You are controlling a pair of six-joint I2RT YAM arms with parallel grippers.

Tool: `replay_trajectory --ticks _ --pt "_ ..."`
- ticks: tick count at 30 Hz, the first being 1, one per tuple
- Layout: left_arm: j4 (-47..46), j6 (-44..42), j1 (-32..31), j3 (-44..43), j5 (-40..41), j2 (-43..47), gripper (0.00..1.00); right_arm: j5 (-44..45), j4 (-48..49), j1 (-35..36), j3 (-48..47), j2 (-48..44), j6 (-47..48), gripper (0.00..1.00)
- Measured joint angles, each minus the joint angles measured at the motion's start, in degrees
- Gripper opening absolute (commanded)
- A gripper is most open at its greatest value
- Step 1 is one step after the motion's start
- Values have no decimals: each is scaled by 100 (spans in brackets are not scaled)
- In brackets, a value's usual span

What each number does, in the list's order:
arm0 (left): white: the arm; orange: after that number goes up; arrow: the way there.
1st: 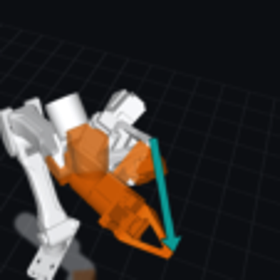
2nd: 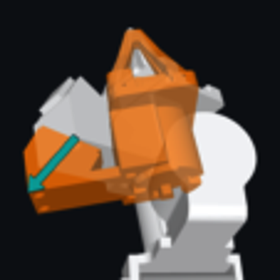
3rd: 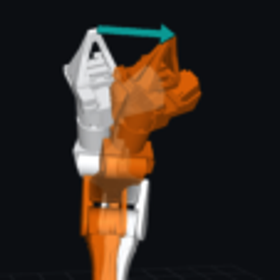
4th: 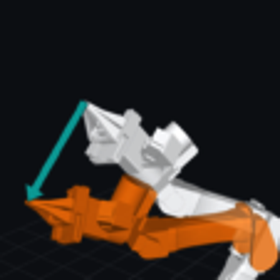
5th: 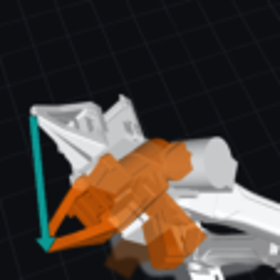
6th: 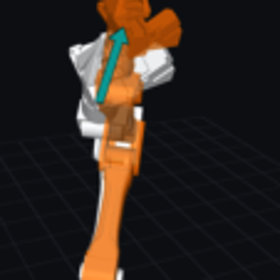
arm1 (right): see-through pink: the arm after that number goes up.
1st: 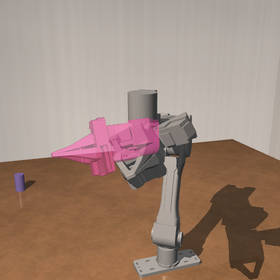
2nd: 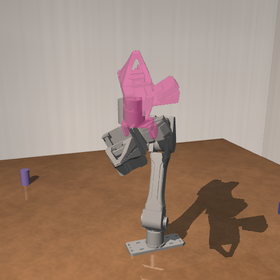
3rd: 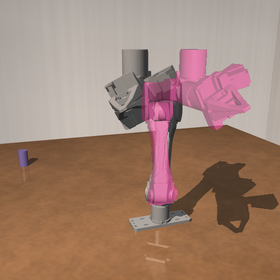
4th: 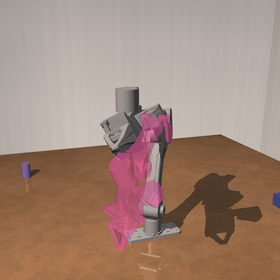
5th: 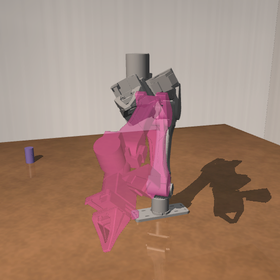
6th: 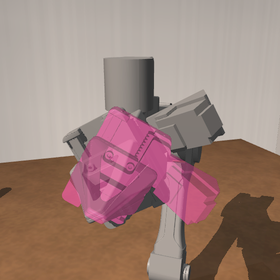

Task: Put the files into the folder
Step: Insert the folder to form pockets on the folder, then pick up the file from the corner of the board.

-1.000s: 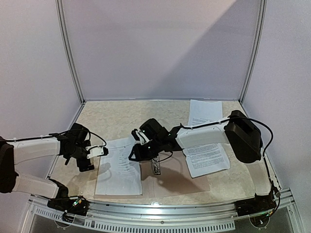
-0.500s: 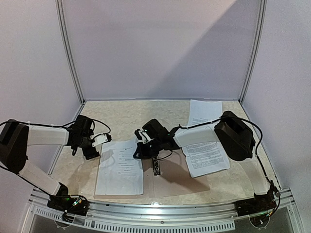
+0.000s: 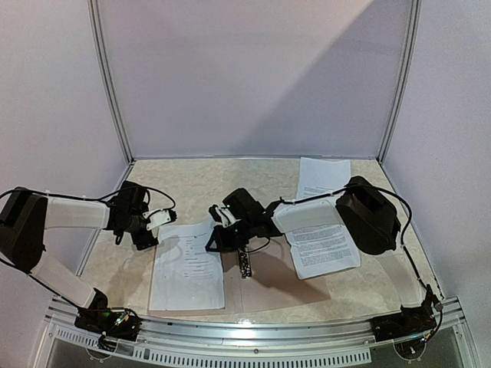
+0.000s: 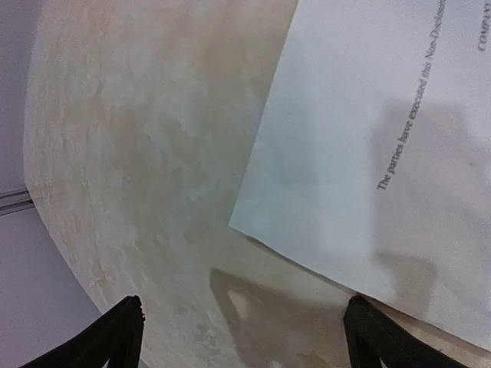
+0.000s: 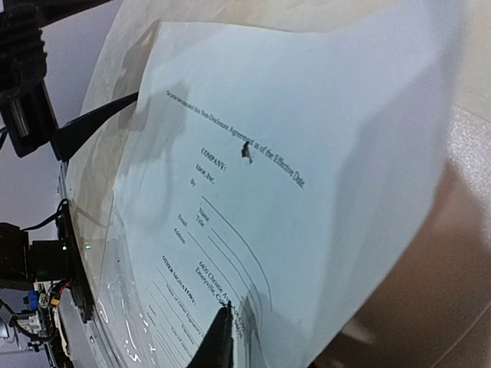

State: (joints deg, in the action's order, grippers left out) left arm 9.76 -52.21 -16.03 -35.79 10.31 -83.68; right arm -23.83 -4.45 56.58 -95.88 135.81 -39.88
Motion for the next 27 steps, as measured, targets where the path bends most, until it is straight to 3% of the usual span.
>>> replay_trajectory --ticks 4,8,14,17,22,27 --pt "299 11 48 -9 118 109 93 146 -597 -44 -306 -186 382 38" --pt "787 55 107 -170 245 223 93 446 -1309 -243 -435 -1001 1073 51" --pt "1335 223 116 -769 262 570 94 1563 -2315 -1384 146 -2977 2017 90" --pt "1556 304 116 -984 190 761 94 2216 -2793 -2570 800 -3683 2323 94" --pt "1862 409 116 -1119 7 979 94 2223 -3453 -4339 1823 -3569 2712 88" --pt "2065 503 116 -1119 -39 994 94 1589 -3845 -4857 2258 -3042 3080 77"
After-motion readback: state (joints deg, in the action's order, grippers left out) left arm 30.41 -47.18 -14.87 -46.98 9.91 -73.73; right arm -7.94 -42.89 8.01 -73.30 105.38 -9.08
